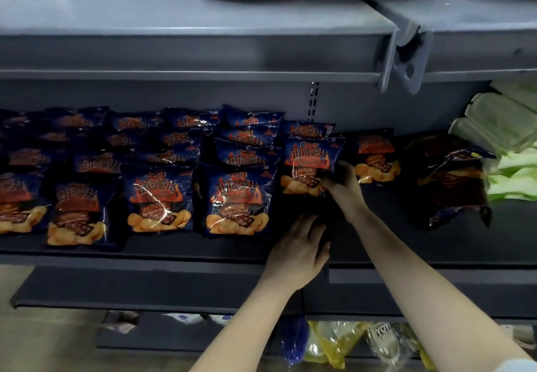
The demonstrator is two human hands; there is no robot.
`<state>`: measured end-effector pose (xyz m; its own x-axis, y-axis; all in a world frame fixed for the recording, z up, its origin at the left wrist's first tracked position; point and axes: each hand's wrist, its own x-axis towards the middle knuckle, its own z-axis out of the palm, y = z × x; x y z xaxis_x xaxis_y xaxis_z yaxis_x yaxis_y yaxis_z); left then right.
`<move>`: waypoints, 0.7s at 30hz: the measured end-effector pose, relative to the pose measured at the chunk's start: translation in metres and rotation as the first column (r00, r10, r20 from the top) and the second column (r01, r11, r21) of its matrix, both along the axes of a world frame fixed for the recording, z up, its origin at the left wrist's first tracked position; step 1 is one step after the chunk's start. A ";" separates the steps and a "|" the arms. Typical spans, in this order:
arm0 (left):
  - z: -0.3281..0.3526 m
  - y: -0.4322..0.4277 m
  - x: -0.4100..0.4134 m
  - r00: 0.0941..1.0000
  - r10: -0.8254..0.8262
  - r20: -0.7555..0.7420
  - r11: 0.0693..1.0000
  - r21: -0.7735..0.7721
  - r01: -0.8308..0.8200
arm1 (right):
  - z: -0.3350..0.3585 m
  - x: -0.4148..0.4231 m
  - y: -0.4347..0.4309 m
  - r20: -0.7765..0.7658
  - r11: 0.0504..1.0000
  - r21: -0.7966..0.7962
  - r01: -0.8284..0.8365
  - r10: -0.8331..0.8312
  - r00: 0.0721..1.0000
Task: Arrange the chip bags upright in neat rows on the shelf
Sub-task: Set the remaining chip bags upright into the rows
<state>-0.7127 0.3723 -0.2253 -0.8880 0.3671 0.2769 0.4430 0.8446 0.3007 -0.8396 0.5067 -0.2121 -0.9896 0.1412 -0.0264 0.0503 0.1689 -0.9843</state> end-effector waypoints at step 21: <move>0.000 0.000 0.000 1.000 0.012 -0.029 1.000 0.012 -0.012 | -0.003 0.005 0.001 -0.034 0.996 0.028 0.087 -0.086 0.996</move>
<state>-0.7123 0.3724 -0.2248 -0.8838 0.3531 0.3068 0.4416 0.8463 0.2980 -0.8343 0.5081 -0.2147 -0.9739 0.2266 0.0111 0.0339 0.1938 -0.9805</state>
